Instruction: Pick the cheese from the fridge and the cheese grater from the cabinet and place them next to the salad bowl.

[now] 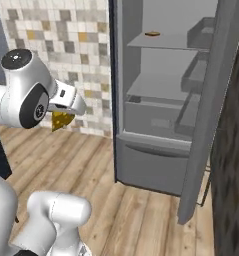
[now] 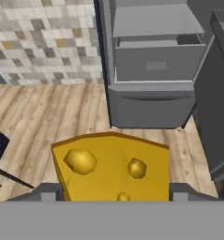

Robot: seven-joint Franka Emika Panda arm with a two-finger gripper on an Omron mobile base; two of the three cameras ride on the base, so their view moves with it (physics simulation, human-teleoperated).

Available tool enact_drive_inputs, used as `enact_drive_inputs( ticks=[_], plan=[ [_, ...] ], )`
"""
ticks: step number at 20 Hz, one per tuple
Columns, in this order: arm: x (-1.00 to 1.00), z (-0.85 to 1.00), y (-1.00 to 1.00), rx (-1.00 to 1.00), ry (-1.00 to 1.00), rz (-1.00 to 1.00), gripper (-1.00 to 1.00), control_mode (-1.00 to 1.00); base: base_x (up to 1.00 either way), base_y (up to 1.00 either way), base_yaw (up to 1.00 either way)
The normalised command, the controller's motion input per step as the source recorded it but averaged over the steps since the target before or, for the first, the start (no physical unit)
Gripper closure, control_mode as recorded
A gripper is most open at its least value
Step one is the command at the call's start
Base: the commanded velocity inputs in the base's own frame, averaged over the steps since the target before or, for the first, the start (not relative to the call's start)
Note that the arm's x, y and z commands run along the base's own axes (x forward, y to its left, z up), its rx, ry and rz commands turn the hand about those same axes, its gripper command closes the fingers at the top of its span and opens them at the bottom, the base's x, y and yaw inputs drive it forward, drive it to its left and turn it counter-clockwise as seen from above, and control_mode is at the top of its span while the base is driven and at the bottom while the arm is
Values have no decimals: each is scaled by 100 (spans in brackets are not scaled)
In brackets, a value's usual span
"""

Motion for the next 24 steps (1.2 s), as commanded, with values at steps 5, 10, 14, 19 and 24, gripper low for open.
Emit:
enact_drive_inputs(
  ticks=[5, 10, 14, 19, 24],
  plan=[
    [0, 0, 0, 0, 0, 0, 100, 100, 23, 36, 74],
    [0, 0, 0, 0, 0, 0, 100, 100, 46, 19, 73],
    [0, 0, 0, 0, 0, 0, 100, 100, 9, 33, 64],
    [0, 0, 0, 0, 0, 0, 100, 100, 1, 38, 65],
    [0, 0, 0, 0, 0, 0, 100, 100, 13, 39, 60]
  ],
)
